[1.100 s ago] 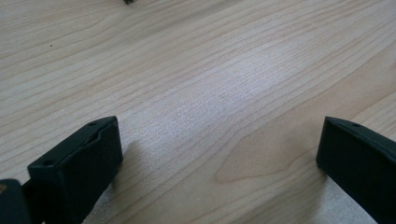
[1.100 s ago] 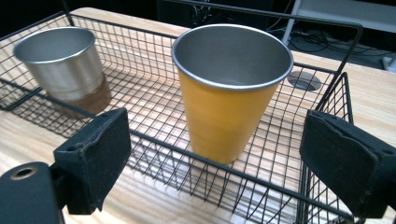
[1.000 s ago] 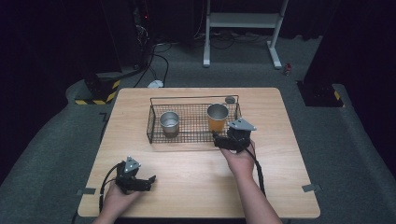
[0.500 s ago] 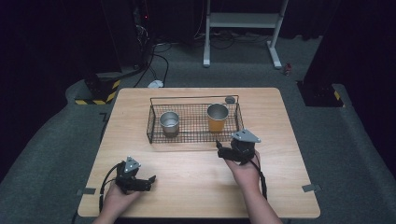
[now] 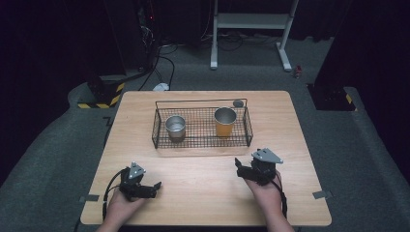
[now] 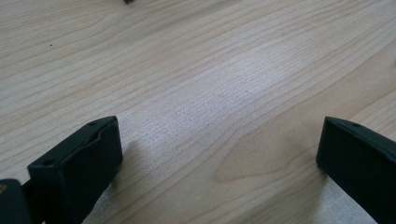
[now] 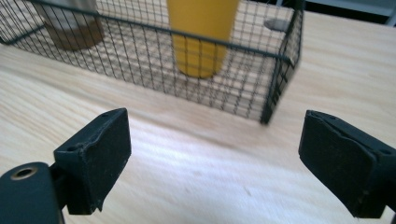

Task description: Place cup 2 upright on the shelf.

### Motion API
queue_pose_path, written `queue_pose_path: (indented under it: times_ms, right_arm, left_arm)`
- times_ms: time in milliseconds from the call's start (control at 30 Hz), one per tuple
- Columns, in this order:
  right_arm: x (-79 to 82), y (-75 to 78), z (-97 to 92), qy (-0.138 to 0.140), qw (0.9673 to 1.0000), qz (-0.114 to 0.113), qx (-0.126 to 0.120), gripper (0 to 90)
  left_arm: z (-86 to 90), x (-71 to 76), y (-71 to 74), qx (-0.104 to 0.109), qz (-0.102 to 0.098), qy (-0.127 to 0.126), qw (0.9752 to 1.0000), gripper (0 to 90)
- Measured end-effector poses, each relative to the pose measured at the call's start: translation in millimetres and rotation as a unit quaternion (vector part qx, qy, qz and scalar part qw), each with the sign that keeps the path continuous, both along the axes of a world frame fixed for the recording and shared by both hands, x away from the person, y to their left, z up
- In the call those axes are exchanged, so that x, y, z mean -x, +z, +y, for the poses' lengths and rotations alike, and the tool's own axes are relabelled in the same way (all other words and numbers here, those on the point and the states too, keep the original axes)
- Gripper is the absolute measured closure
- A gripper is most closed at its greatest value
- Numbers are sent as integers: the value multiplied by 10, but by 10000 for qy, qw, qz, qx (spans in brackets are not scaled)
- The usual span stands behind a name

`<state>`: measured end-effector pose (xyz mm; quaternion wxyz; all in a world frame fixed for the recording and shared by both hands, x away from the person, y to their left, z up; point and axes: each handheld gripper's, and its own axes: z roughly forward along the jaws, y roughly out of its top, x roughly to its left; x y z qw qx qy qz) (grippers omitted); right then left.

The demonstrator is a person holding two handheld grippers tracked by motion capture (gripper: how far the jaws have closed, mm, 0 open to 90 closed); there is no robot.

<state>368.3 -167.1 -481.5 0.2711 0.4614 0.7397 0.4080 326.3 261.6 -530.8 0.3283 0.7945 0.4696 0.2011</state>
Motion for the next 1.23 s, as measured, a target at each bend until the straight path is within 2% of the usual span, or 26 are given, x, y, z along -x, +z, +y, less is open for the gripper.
queue_pose_path:
  times_ms: [200,367,500,600,633,900,1233]
  right_arm:
    - [97,-146,-234,-118,9998,177,34,95]
    - [176,-301,-427,-207,9986,472,116,96]
    - [223,-406,-551,-250,9966,707,346,107]
    - [222,-429,-616,-296,9924,1093,487,115]
    - [215,-432,-635,-284,9921,1133,452,113]
    - [215,-434,-606,-482,9913,1147,431,105]
    - [214,-434,-603,-497,9912,1151,418,106]
  left_arm:
    - [-2,3,-1,14,6,13,10000,8]
    - [0,2,0,2,1,5,10000,8]
    - [0,1,-1,6,-2,5,10000,8]
    - [-2,3,0,11,13,9,10000,8]
    - [-1,2,-1,8,0,3,10000,8]
    - [-4,3,-4,35,-5,23,10000,7]
    - [-3,8,-2,31,2,40,10000,8]
